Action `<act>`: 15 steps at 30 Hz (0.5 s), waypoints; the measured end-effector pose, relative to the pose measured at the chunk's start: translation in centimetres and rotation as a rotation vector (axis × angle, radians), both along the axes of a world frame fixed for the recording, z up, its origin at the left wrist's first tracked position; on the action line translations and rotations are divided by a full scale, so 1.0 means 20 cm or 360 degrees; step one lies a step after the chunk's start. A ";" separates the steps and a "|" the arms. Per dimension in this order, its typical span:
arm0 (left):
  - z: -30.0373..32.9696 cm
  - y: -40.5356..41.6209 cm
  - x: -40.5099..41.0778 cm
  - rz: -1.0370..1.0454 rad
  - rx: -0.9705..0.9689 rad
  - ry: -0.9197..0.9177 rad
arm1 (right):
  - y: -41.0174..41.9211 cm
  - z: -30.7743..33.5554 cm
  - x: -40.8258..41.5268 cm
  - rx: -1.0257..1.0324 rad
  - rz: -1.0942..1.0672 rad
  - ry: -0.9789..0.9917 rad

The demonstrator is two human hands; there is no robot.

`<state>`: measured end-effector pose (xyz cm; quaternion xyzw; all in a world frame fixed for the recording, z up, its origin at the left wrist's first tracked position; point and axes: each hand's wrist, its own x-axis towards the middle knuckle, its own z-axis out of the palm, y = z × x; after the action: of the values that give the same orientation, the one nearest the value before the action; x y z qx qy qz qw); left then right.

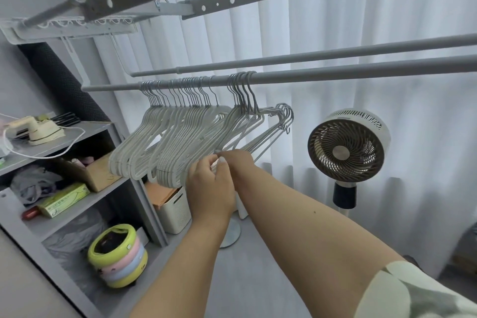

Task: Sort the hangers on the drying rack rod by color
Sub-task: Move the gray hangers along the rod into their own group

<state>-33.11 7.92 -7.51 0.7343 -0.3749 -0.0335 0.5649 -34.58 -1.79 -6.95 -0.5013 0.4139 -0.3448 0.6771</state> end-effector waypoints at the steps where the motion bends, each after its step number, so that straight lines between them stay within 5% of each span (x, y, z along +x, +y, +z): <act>1: 0.00 0.00 0.01 0.0003 0.0000 0.0003 | 0.00 0.01 0.00 0.0011 0.0011 -0.0017; 11: 0.01 -0.05 0.07 -0.0041 0.0204 -0.0074 | -0.02 -0.06 -0.08 0.0100 -0.0001 -0.0182; 15: 0.03 -0.11 0.00 -0.0282 0.0257 0.0206 | 0.00 -0.09 -0.16 0.0056 -0.0031 -0.0276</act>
<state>-33.17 5.72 -6.91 0.7376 -0.3972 -0.1606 0.5219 -37.83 -1.87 -8.73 -0.4535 0.3646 -0.3862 0.7157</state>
